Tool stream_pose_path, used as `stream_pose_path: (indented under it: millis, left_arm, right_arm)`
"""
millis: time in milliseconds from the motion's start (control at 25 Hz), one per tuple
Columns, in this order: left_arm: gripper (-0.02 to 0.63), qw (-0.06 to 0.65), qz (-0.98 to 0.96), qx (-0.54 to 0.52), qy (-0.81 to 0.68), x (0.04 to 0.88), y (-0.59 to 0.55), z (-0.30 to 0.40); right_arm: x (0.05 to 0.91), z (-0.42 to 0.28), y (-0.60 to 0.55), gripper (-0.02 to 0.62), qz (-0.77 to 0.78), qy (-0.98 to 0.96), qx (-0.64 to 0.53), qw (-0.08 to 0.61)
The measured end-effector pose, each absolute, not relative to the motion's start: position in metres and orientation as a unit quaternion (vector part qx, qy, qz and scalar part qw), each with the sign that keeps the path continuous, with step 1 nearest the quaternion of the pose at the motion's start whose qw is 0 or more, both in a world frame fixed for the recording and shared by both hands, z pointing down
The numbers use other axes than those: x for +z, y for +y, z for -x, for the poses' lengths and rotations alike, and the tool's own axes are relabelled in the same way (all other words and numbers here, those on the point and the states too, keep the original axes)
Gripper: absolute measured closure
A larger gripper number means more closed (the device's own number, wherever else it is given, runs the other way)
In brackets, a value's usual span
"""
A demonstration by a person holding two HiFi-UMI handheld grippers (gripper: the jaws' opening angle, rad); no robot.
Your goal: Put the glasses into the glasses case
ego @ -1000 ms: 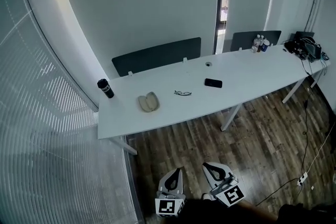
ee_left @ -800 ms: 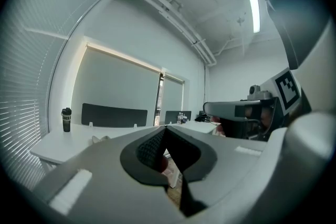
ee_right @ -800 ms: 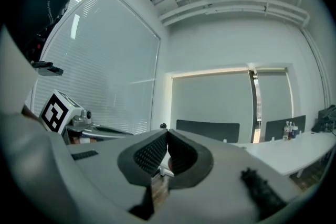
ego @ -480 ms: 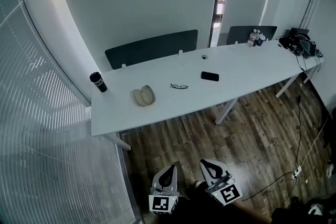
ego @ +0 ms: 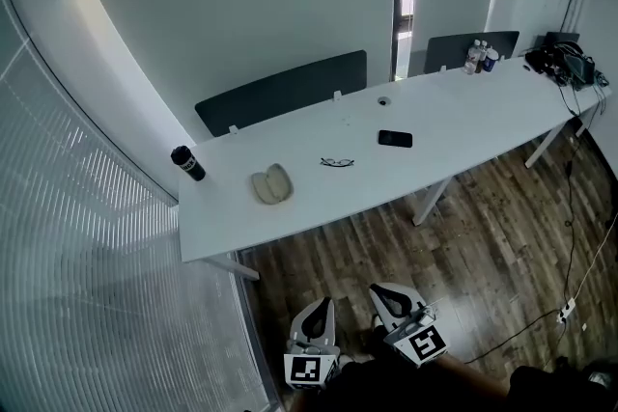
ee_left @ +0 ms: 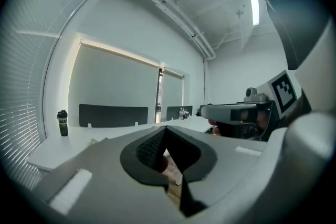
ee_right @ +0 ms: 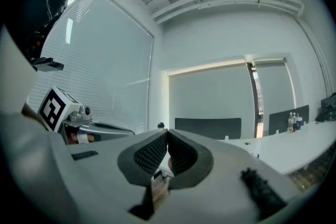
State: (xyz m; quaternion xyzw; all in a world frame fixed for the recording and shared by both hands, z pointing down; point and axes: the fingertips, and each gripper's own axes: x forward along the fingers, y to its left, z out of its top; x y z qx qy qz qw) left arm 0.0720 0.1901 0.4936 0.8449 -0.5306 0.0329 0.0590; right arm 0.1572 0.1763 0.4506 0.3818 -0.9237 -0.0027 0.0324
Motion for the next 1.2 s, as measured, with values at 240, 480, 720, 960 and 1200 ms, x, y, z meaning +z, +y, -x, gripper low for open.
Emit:
stream_pose_path:
  millis: [240,480,720,960,1200]
  left_arm:
    - [0.598,0.059,-0.847,0.057,-0.525,0.501,0.175,-0.094]
    - [0.598,0.088,-0.831,0.053,-0.547,0.496,0.152,-0.103]
    - [0.598,0.072,-0.820,0.049,-0.566,0.497,0.131,-0.109]
    - [0.598,0.055,-0.806,0.040,-0.588,0.485,0.123,-0.108]
    - [0.598,0.052,-0.792,0.031,-0.607,0.481,0.101,-0.084]
  right_arm:
    - [0.460,-0.174,0.151,0.588,-0.376,-0.926,0.010,0.031]
    - [0.461,-0.198,0.115,0.588,-0.375,-0.927,0.015,0.031]
    - [0.463,-0.216,0.090,0.588,-0.364,-0.931,0.004,0.034]
    - [0.462,-0.207,0.078,0.588,-0.329,-0.944,-0.006,0.037]
    - [0.451,-0.189,0.076,0.588,-0.313,-0.949,-0.009,0.031]
